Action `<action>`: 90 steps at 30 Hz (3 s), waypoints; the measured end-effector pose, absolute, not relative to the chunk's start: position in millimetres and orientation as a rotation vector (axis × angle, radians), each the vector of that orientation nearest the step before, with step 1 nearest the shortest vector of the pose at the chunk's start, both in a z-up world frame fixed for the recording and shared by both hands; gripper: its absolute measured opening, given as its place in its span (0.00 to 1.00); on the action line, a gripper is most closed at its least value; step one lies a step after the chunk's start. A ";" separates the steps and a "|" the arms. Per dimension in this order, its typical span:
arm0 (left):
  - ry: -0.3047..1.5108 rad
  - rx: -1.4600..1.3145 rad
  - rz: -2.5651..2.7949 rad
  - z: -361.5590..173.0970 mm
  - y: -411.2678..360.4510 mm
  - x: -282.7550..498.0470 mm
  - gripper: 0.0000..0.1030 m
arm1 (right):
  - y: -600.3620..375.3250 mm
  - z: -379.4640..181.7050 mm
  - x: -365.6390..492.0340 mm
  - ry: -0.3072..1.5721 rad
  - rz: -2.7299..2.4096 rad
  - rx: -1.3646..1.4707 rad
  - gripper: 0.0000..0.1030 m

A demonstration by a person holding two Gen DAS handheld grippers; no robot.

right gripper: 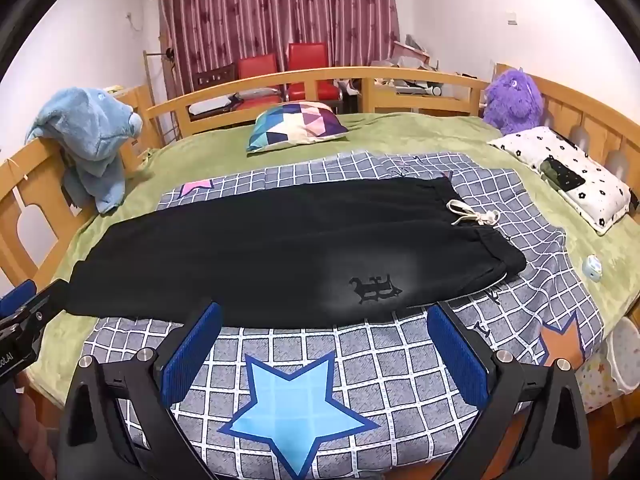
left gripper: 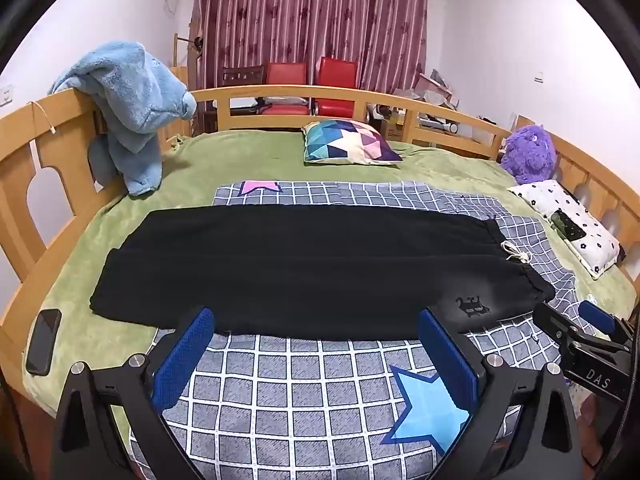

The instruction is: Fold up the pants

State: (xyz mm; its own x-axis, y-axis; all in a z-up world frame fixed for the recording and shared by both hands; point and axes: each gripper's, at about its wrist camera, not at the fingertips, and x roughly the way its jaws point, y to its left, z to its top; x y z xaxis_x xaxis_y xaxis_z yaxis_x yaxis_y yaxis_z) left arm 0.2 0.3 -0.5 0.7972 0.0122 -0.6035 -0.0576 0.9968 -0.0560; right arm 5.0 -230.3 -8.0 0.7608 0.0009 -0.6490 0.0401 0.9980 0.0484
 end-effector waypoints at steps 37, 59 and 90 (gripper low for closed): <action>0.688 -0.095 0.047 -6.9 6.6 4.6 1.00 | -223.3 -10.4 1.2 0.703 -0.020 0.042 0.98; 0.689 -0.094 0.049 -6.8 6.1 5.1 1.00 | -223.4 -10.0 1.3 0.702 -0.021 0.042 0.98; 0.691 -0.086 0.049 -8.4 3.7 4.2 1.00 | -225.0 -9.9 0.4 0.702 -0.022 0.048 0.98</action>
State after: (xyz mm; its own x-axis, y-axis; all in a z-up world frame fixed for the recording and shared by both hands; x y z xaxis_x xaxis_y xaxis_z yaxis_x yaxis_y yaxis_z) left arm 4.2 3.7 -8.4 0.7696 0.0166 -0.6383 -0.0739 0.9953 -0.0633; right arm 0.4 -225.0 -9.9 0.7634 -0.0046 -0.6459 0.0367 0.9987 0.0363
